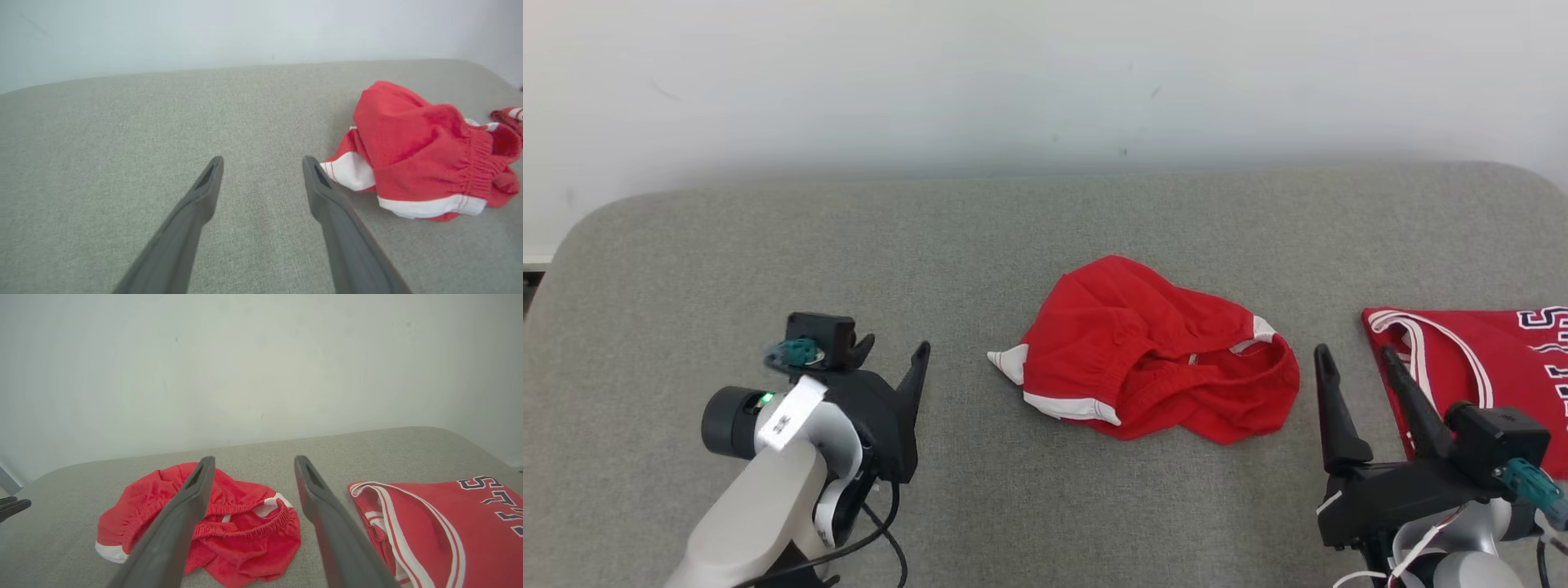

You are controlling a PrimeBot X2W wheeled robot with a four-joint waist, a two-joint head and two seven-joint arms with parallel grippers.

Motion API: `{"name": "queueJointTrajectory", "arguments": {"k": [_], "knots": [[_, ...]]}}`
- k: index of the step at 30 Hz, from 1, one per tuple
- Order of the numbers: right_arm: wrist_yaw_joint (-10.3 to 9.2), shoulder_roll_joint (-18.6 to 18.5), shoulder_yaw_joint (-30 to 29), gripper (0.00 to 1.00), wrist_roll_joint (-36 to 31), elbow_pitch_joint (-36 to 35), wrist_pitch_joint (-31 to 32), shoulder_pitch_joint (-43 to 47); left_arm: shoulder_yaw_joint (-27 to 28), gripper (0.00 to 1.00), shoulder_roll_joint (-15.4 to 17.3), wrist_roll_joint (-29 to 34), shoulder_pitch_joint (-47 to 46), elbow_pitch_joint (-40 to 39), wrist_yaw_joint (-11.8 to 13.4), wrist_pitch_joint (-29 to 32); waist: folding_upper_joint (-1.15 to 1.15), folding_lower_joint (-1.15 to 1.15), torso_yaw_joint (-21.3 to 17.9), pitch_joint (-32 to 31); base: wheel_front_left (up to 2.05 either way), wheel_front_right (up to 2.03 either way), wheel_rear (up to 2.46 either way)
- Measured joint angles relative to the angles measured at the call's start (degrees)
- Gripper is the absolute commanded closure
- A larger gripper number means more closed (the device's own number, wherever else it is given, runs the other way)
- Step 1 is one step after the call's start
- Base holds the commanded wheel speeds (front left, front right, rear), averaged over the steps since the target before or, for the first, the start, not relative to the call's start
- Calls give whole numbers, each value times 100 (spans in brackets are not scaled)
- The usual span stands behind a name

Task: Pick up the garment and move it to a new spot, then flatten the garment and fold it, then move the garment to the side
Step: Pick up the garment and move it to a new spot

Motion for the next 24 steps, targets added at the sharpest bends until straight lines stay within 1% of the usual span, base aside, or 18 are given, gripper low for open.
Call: {"name": "queueJointTrajectory", "arguments": {"k": [3,7,9,12,16,19,22,24], "knots": [[-5,1,-66,0,18,33,-48,24,201,0,54,-49,220,-357,165,-482,0,0,56,-74,0,0,0],[-30,9,-136,0,70,73,-112,155,554,0,216,-145,667,-889,386,-1143,0,0,144,-171,0,0,0],[-53,10,-193,0,108,86,-153,205,779,0,219,-334,899,-1201,477,-1507,0,0,198,-214,0,0,0],[-65,12,-226,0,112,142,-189,236,1044,0,199,-457,1238,-1691,519,-1873,0,0,284,-282,0,0,0],[-83,21,-231,0,159,174,-226,240,1345,0,160,-730,1796,-2226,583,-1830,0,0,388,-390,0,0,0],[-98,27,-162,0,169,199,-241,239,1530,0,197,-794,2253,-2587,606,-1816,0,0,446,-471,0,0,0],[-98,40,-100,0,267,238,-233,233,1477,0,353,-828,2760,-2832,612,-1800,0,0,472,-525,0,0,0],[-98,46,-60,0,291,328,-203,221,1467,0,517,-822,3078,-2930,621,-1764,0,0,455,-541,0,0,0]]}}
